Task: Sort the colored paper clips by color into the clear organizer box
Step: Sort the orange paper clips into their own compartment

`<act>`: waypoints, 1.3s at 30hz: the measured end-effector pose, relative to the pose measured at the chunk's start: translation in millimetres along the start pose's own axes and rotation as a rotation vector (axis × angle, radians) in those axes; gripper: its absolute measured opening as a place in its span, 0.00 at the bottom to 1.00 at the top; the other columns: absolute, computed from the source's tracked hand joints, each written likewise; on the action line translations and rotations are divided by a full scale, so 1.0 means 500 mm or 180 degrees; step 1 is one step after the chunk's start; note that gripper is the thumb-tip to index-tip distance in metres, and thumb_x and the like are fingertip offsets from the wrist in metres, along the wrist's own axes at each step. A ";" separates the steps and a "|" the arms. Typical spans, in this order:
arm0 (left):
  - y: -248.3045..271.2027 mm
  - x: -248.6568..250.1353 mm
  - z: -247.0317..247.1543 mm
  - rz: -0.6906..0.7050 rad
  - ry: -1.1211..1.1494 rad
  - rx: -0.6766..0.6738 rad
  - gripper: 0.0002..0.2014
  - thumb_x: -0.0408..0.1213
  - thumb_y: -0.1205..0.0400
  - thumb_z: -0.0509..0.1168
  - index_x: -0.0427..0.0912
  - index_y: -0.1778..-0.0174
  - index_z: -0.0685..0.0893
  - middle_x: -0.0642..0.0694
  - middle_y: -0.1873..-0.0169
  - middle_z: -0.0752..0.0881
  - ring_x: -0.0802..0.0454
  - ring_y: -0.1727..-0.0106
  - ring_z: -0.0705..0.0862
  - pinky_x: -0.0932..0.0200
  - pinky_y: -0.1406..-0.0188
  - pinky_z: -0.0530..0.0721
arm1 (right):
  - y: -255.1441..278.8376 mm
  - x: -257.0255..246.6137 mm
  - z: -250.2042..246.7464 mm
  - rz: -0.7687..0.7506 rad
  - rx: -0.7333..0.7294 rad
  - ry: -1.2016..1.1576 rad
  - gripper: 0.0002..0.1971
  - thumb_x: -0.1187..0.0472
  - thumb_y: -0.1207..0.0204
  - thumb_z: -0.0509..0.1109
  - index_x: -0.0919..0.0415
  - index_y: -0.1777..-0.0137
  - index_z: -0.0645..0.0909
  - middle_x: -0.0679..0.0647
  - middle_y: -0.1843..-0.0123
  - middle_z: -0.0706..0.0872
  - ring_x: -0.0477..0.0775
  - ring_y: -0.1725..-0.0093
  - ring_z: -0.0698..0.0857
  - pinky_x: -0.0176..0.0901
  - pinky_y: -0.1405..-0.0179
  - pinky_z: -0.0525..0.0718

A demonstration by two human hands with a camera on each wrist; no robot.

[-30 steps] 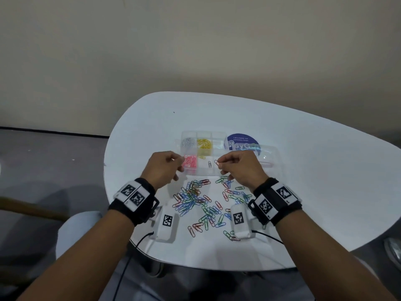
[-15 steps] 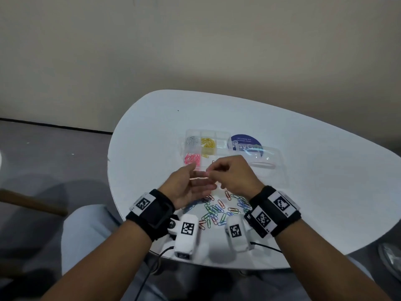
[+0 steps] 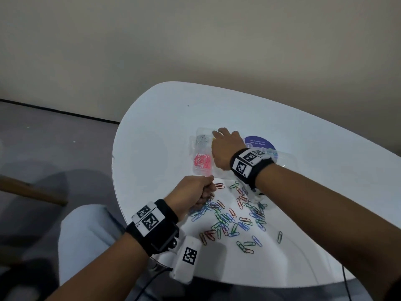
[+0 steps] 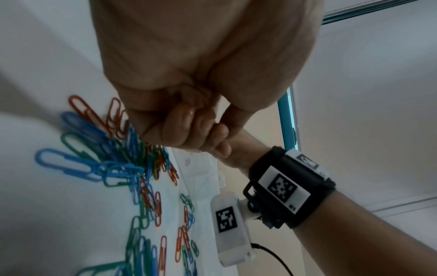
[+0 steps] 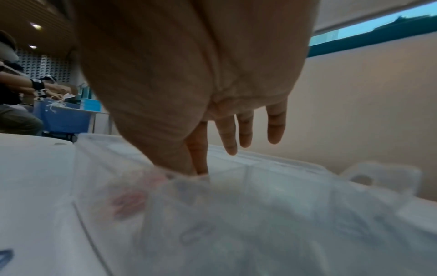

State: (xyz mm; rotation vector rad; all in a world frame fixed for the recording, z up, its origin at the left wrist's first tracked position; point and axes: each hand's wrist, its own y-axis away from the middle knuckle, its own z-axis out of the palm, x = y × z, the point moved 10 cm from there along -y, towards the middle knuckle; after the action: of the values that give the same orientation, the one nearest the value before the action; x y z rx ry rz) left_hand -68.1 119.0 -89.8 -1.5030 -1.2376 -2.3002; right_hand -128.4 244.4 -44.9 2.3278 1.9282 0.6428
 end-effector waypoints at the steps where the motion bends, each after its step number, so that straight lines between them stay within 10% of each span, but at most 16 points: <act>1: -0.003 -0.002 -0.002 0.0020 -0.0001 -0.0023 0.16 0.42 0.12 0.58 0.38 0.63 0.79 0.49 0.81 0.68 0.56 0.83 0.60 0.67 0.86 0.56 | -0.002 0.003 0.003 0.0012 -0.0006 -0.0062 0.20 0.56 0.23 0.68 0.59 0.32 0.80 0.57 0.17 0.64 0.61 0.18 0.58 0.60 0.26 0.66; 11: -0.005 0.005 -0.049 0.0138 0.0208 0.0148 0.15 0.40 0.12 0.58 0.37 0.63 0.80 0.47 0.78 0.72 0.54 0.80 0.65 0.63 0.80 0.60 | 0.021 0.022 -0.009 0.0125 0.0294 -0.0542 0.15 0.52 0.29 0.70 0.58 0.45 0.87 0.57 0.18 0.67 0.61 0.18 0.59 0.58 0.26 0.68; 15: -0.001 0.016 -0.082 0.0224 0.0081 0.0403 0.14 0.40 0.12 0.59 0.38 0.61 0.81 0.46 0.76 0.73 0.54 0.79 0.68 0.65 0.82 0.65 | 0.035 0.087 -0.067 0.0550 0.0664 -0.1212 0.10 0.55 0.31 0.67 0.58 0.56 0.85 0.55 0.44 0.82 0.60 0.35 0.74 0.55 0.40 0.80; 23: -0.010 0.024 -0.089 0.0428 -0.0866 0.0565 0.13 0.39 0.14 0.63 0.37 0.59 0.87 0.48 0.76 0.80 0.56 0.81 0.70 0.64 0.79 0.67 | 0.129 0.046 -0.035 0.0255 0.0247 -0.2412 0.05 0.60 0.24 0.73 0.54 0.56 0.91 0.47 0.53 0.92 0.47 0.55 0.87 0.46 0.49 0.87; 30: 0.002 0.009 -0.049 0.0423 -0.1123 0.0486 0.12 0.38 0.14 0.63 0.37 0.57 0.88 0.48 0.75 0.82 0.58 0.81 0.73 0.66 0.81 0.69 | 0.171 0.017 0.075 0.0626 0.0207 -0.1939 0.11 0.51 0.26 0.74 0.47 0.45 0.89 0.46 0.40 0.89 0.52 0.43 0.86 0.44 0.46 0.83; 39: 0.018 -0.001 -0.037 0.0406 -0.0982 0.0415 0.12 0.38 0.14 0.63 0.37 0.59 0.87 0.48 0.77 0.80 0.55 0.81 0.71 0.65 0.83 0.67 | 0.176 -0.021 0.069 0.0268 0.0372 -0.1151 0.10 0.55 0.22 0.67 0.57 0.54 0.88 0.54 0.55 0.90 0.58 0.58 0.86 0.43 0.62 0.77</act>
State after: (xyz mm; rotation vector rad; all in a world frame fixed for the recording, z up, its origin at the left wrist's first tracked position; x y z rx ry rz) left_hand -76.3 100.5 -88.3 -1.8790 -1.2884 -1.9210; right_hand -36.2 222.5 -52.9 2.3971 1.7536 0.1002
